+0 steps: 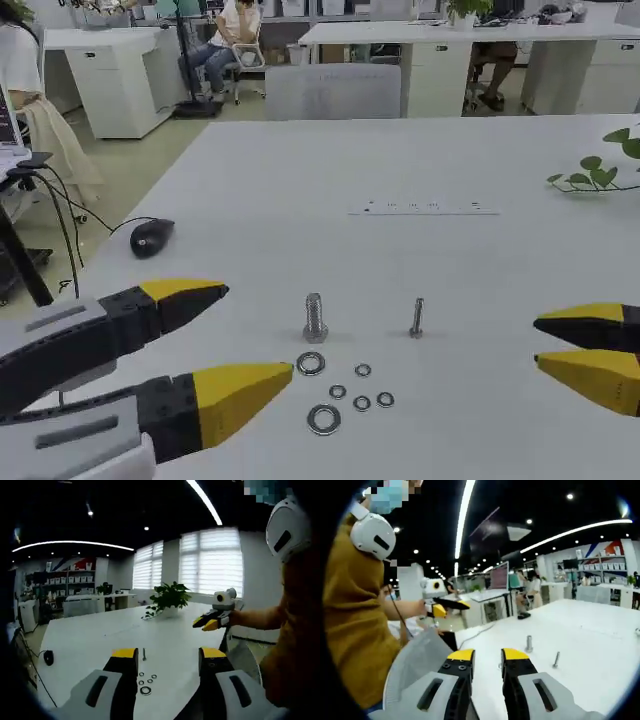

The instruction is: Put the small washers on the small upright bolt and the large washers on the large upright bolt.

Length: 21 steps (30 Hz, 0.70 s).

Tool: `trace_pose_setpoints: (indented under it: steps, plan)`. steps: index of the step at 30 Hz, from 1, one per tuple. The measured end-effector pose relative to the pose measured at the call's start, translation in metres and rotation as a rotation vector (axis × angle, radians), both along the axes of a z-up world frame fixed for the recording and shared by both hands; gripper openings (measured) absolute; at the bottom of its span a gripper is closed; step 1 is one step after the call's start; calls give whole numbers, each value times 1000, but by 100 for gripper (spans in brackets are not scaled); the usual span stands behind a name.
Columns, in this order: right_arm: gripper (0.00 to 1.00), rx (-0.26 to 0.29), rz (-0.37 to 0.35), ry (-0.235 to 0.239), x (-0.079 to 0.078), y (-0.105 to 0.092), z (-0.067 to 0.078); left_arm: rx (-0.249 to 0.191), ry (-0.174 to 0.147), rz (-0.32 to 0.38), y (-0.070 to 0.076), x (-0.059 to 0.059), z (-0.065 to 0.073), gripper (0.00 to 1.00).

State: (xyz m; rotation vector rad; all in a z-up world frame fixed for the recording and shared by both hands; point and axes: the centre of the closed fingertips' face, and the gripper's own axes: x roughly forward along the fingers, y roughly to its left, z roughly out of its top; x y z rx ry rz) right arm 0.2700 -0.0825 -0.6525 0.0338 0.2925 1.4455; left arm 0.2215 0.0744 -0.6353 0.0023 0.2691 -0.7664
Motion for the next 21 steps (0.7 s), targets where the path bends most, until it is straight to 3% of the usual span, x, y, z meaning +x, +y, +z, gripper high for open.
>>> trace_pose_setpoints:
  steps: [13, 21]
  plan:
    - [25, -23, 12, -9, -5, 4, -2, -7, 0, 20, 3, 3, 0, 50]
    - [25, -28, 20, -6, -15, 3, -5, -4, 0, 20, 1, -4, 2, 50]
